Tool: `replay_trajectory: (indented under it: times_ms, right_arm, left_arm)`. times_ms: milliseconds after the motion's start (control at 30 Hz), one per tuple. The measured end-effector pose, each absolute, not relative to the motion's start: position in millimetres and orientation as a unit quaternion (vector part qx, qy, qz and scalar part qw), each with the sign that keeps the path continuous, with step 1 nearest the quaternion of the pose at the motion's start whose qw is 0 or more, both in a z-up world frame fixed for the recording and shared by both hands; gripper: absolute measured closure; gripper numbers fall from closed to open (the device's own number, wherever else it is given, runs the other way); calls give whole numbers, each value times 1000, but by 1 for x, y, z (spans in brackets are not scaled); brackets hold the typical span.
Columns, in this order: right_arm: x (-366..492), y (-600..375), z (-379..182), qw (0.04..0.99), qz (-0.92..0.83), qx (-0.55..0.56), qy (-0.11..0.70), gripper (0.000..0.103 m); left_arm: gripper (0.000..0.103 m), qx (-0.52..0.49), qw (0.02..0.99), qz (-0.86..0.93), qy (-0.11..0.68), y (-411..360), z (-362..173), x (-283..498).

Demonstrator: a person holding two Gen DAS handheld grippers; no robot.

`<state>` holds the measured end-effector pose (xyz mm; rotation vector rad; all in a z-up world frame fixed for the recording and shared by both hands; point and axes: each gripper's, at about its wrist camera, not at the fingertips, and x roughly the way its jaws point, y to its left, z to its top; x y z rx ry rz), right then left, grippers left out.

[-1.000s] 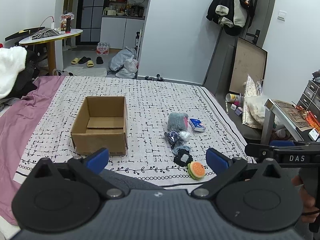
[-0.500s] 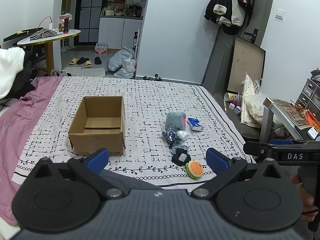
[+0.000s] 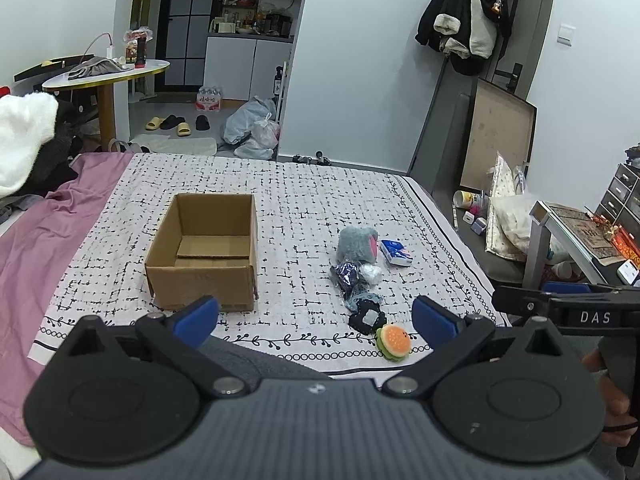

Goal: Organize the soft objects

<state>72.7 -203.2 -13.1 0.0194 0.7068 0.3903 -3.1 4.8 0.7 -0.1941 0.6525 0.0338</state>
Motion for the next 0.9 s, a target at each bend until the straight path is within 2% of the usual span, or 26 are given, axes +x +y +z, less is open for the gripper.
replay_trajectory:
  times_ms: [600, 900]
  right_arm:
    - [73, -198, -13, 918, 190, -2, 348, 0]
    - [87, -214, -26, 909, 185, 34, 372, 0]
  left_arm:
    - [1, -96, 942, 10, 321, 3, 2, 4]
    - [1, -112, 938, 11, 328, 3, -10, 22]
